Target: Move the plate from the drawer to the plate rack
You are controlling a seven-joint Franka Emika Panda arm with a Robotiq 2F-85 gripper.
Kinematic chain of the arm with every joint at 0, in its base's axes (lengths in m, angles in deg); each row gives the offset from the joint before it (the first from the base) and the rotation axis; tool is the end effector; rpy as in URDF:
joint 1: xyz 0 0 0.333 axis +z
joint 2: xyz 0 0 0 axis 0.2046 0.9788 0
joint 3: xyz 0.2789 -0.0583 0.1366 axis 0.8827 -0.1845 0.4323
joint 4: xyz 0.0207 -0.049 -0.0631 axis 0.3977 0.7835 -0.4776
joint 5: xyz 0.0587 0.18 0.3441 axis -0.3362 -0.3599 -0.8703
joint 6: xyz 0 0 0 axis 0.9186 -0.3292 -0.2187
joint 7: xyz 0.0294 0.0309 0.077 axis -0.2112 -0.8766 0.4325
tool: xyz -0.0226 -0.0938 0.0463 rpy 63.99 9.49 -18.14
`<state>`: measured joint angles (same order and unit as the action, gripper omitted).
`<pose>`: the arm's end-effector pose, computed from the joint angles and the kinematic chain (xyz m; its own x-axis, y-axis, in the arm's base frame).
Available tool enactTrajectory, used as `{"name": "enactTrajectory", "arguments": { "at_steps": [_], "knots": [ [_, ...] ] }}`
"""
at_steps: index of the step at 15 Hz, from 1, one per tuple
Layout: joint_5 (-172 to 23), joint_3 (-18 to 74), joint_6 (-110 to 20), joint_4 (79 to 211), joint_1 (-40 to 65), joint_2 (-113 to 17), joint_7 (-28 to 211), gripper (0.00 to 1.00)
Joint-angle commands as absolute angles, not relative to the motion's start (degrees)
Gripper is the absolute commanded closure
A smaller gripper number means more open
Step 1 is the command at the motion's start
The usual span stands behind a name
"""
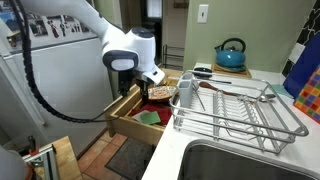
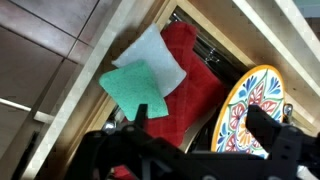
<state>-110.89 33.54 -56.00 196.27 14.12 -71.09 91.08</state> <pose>0.4685 0.0252 0.3383 0.8893 -0.4564 0.0283 -0.4140 -0.8299 -0.3740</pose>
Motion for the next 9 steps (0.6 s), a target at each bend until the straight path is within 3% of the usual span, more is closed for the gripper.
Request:
{"name": "enactTrajectory", "arguments": {
  "at_steps": [1, 9],
  "knots": [
    [-121.66, 33.05, -60.51, 191.51, 15.91, -63.56, 80.84, 0.00],
    [-136.99, 35.70, -60.71, 181.53, 14.24, -51.14, 70.47, 0.00]
  ]
}}
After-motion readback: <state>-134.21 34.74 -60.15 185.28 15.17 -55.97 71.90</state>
